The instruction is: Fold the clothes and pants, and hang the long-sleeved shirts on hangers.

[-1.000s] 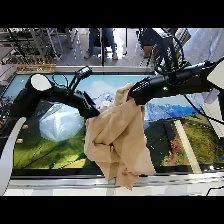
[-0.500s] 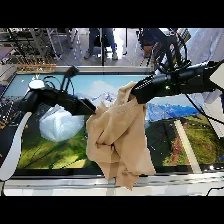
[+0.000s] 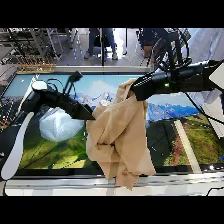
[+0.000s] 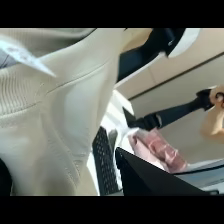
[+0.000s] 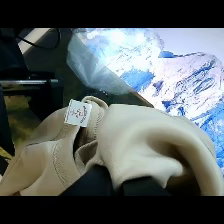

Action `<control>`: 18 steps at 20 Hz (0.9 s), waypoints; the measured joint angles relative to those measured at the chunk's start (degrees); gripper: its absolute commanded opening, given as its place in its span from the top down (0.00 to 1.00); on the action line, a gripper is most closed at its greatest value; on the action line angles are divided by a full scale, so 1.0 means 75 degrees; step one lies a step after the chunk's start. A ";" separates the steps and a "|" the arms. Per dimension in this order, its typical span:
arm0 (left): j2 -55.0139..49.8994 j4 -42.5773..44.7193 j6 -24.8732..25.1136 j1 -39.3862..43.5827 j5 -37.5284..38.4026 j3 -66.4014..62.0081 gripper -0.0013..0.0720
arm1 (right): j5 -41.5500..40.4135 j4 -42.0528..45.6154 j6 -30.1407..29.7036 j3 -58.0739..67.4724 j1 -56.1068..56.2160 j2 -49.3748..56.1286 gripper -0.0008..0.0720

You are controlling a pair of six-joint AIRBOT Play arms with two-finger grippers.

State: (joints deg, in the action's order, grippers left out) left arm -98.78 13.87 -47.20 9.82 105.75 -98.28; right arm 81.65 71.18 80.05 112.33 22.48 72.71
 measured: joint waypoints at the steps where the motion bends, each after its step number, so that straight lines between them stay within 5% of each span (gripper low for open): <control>1: 0.0000 0.0280 -0.0067 0.0169 -0.0058 0.0000 0.55 | -0.0009 0.0000 0.0000 0.0000 0.0000 0.0000 0.95; 2: -0.0003 0.0536 -0.0102 0.0312 -0.0172 0.0000 0.96 | -0.0026 0.0003 0.0000 0.0000 0.0000 0.0000 0.95; 9: -0.0009 0.1072 -0.0323 0.0003 -0.2425 -0.0385 0.96 | -0.0790 0.0679 0.0256 -0.0058 0.0003 0.0248 0.95; 14: -0.0003 -0.0740 -0.0274 -0.1396 -0.4538 -0.1778 0.96 | -0.4546 0.1291 0.0941 -0.0073 0.0003 0.1224 0.95; 16: 0.0114 -0.1311 -0.0058 -0.1798 -0.4619 -0.2285 0.97 | -0.5980 0.1343 0.1306 -0.0044 -0.0003 0.1416 0.95; 18: 0.0338 -0.1183 0.0032 -0.1947 -0.4159 -0.2369 0.97 | -0.6126 0.1396 0.1550 -0.0020 -0.0026 0.1521 0.95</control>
State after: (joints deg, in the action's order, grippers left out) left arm -96.25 4.99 -46.96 -4.78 74.56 -116.05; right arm 35.70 81.65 91.68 112.18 22.28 84.12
